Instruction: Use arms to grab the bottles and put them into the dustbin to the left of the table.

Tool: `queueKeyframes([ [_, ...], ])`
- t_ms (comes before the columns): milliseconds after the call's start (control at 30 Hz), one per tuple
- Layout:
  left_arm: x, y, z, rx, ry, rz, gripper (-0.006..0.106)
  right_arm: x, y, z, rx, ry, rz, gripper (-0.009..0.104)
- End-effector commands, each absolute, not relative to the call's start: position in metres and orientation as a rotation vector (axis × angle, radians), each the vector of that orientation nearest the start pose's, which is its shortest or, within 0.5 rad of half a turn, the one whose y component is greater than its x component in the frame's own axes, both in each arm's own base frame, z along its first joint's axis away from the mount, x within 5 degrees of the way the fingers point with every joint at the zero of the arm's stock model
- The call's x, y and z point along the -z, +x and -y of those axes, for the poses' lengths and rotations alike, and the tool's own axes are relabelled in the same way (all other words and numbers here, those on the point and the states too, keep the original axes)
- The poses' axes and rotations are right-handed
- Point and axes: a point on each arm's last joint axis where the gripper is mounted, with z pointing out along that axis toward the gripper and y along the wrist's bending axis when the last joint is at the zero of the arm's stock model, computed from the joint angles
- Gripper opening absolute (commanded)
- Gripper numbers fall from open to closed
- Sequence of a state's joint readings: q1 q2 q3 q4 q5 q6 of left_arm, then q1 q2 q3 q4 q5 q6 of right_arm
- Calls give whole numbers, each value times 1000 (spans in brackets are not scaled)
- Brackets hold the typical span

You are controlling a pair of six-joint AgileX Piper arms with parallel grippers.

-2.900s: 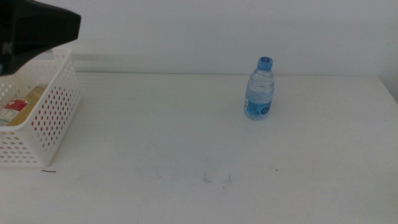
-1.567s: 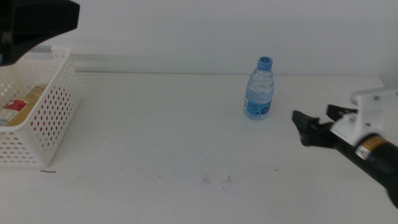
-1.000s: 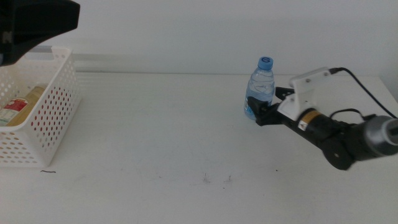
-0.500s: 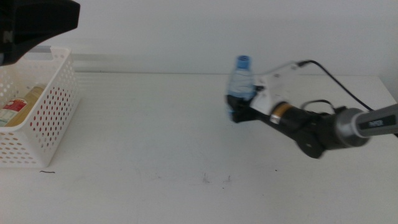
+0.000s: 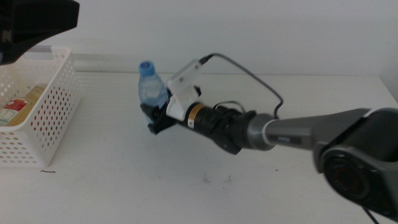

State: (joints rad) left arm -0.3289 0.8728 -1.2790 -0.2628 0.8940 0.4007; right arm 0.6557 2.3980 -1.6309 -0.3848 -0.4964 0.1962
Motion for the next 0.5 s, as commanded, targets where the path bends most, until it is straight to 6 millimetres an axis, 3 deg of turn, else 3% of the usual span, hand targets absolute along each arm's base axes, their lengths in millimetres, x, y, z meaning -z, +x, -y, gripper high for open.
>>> queueKeyframes([
  [0,-470,127,64,270,661,-1825,94,-132,411,-347,-553,-814,-1547,7],
  [133,-470,127,64,270,661,-1825,94,-121,409,-351,-572,-803,-1581,32],
  [300,-470,127,64,270,661,-1825,94,-128,405,-346,-549,-765,-1792,93],
  [467,-470,127,64,270,661,-1825,94,-169,373,-312,-467,-695,-2019,91],
])
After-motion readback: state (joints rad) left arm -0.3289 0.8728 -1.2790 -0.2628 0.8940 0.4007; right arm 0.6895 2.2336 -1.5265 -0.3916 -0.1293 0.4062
